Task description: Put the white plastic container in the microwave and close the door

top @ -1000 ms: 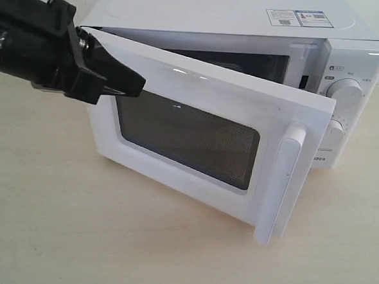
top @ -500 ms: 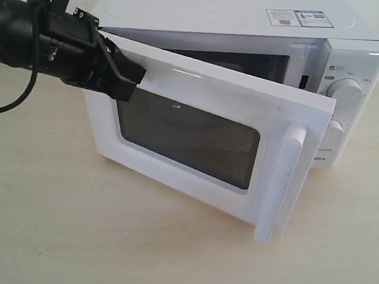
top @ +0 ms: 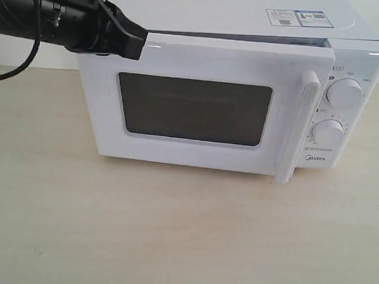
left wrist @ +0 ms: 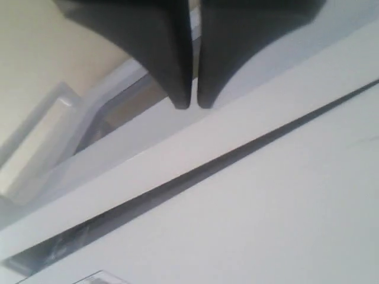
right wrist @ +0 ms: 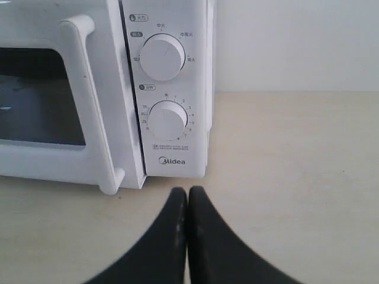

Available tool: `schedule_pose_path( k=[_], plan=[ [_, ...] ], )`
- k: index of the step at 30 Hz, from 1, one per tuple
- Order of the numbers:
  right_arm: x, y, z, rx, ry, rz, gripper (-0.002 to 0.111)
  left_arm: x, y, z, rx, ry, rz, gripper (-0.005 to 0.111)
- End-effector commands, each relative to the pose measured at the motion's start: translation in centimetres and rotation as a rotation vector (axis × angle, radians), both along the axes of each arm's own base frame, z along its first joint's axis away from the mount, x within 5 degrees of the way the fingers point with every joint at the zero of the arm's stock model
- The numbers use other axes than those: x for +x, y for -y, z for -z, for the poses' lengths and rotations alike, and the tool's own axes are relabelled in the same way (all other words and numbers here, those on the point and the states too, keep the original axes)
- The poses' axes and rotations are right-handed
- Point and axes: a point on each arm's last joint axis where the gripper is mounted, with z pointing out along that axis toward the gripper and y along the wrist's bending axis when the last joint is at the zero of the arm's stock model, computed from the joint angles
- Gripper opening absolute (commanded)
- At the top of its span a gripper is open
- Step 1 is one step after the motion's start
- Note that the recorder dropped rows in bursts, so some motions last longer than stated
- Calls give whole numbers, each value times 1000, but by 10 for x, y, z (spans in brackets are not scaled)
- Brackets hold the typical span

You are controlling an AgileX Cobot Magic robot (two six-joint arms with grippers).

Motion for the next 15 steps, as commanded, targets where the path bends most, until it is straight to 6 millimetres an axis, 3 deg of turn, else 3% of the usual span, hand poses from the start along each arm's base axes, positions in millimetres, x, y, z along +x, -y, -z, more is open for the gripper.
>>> schedule_pose_path(
  k=[1, 15],
  plan=[
    [0, 0, -2, 1, 17, 7, 0, -10, 6, -17, -56, -24, 73, 4],
    [1, 0, -9, -31, 101, 2, 0, -59, -4, -61, -147, -18, 202, 4]
  ],
)
